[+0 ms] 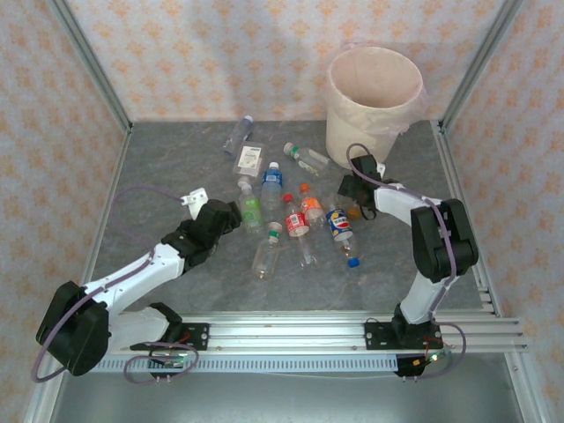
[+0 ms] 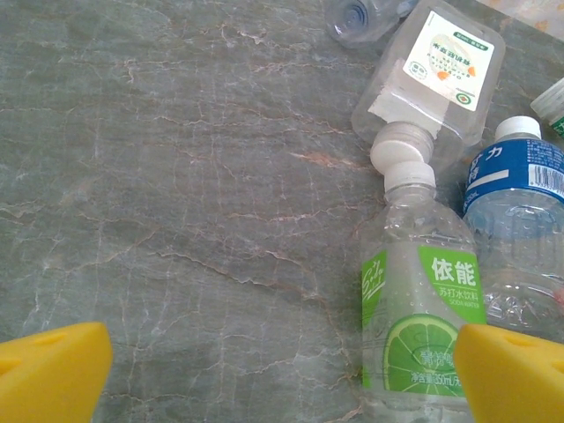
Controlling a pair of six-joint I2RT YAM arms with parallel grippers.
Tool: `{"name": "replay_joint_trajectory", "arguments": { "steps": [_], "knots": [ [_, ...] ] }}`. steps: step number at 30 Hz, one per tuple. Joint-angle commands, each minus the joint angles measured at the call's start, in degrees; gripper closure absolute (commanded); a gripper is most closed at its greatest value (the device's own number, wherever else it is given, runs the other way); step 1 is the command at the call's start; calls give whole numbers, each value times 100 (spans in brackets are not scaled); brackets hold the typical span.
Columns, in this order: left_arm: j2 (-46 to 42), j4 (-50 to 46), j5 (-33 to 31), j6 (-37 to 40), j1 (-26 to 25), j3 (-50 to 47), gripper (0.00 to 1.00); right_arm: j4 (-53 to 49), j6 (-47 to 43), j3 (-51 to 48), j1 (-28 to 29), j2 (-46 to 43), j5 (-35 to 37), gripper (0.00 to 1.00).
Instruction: Put the plastic bottles in the bin
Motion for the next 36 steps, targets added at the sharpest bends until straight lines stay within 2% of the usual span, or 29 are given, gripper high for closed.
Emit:
{"name": "replay_joint_trajectory", "arguments": {
  "steps": [1, 7, 12, 16, 21, 29, 33, 36],
  "knots": [
    [88, -105, -110, -22, 40, 246, 0, 2, -30, 140, -84, 343, -81, 18],
    [95, -115, -83, -56, 40, 234, 0, -73, 15, 111, -211, 318, 289, 22],
    [102, -107, -42, -74, 34, 222, 0, -6, 280, -97, -393, 346, -11, 22],
    [76, -136, -42, -74, 40, 220, 0, 181, 356, -338, -400, 230, 167, 31],
    [64, -104, -36, -106, 40, 228, 0, 283, 210, -700, -405, -475, 347, 37],
    [-194, -82, 211, -177, 49, 427, 0, 78, 313, -1390, -354, -2261, 270, 45],
    [-276, -51, 164, -170, 63, 465, 0, 321, 165, -1412, -226, -2882, -140, 47],
    [-320, -76, 211, -164, 101, 505, 0, 547, 77, -1215, -174, -3239, -162, 48]
  ]
}}
